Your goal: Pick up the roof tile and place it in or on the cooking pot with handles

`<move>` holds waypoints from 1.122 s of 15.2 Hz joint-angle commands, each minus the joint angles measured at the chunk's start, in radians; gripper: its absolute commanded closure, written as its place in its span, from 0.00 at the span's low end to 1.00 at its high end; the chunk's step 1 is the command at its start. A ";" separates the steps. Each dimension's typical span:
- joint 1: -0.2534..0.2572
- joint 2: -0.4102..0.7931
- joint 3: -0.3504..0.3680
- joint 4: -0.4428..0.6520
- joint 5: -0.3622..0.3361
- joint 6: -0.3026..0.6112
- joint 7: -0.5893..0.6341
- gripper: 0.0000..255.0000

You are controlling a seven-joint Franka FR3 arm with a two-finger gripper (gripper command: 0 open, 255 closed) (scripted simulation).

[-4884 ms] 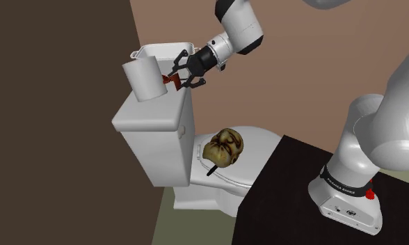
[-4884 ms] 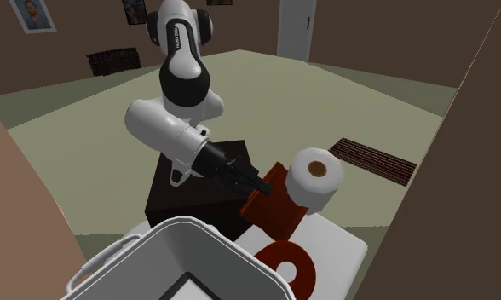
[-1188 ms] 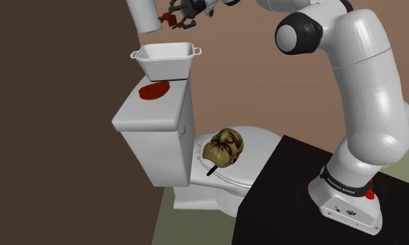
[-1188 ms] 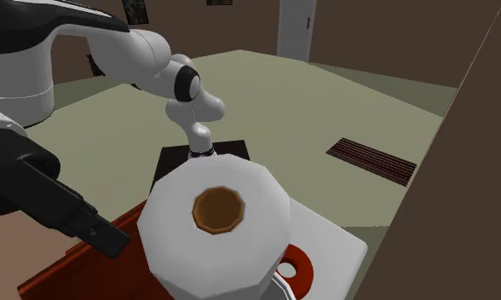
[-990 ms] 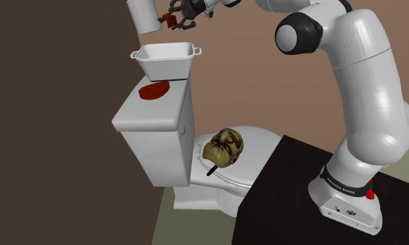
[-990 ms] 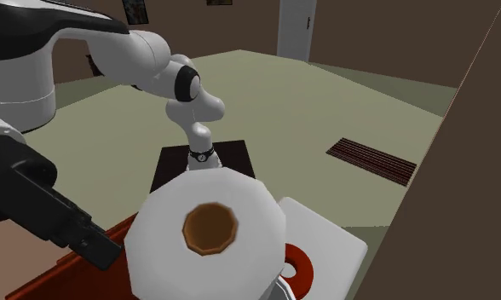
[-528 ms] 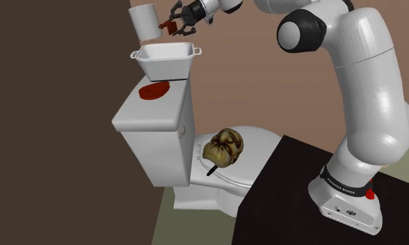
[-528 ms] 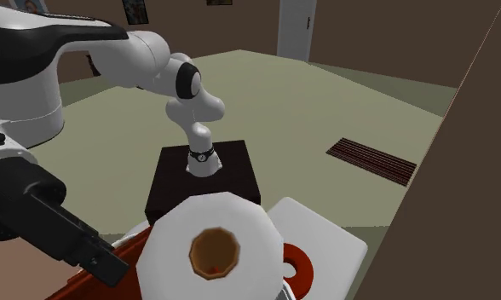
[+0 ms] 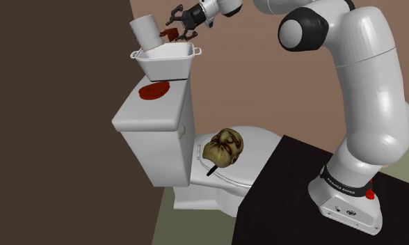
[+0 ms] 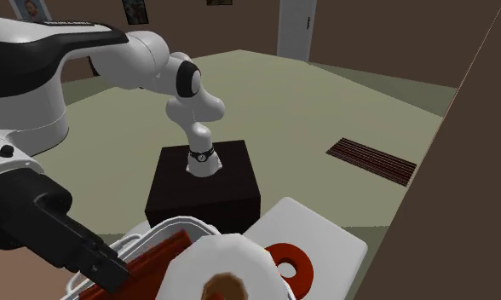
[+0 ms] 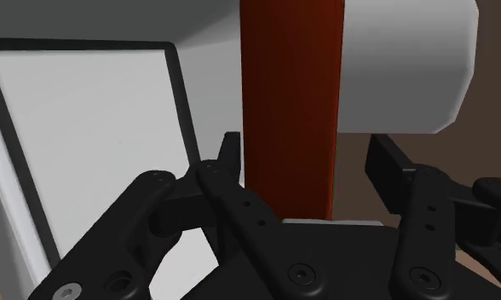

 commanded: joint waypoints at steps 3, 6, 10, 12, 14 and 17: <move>-0.029 0.049 -0.007 0.006 0.003 -0.077 -0.002 0.00; -0.047 0.029 0.013 -0.002 -0.014 -0.081 0.005 0.00; -0.107 0.014 0.025 0.015 -0.029 -0.136 0.012 0.00; -0.112 0.014 0.034 0.015 -0.034 -0.134 0.013 0.00; -0.109 0.014 0.029 0.015 -0.032 -0.135 0.013 0.00; -0.114 0.013 0.038 0.015 -0.036 -0.133 0.013 0.00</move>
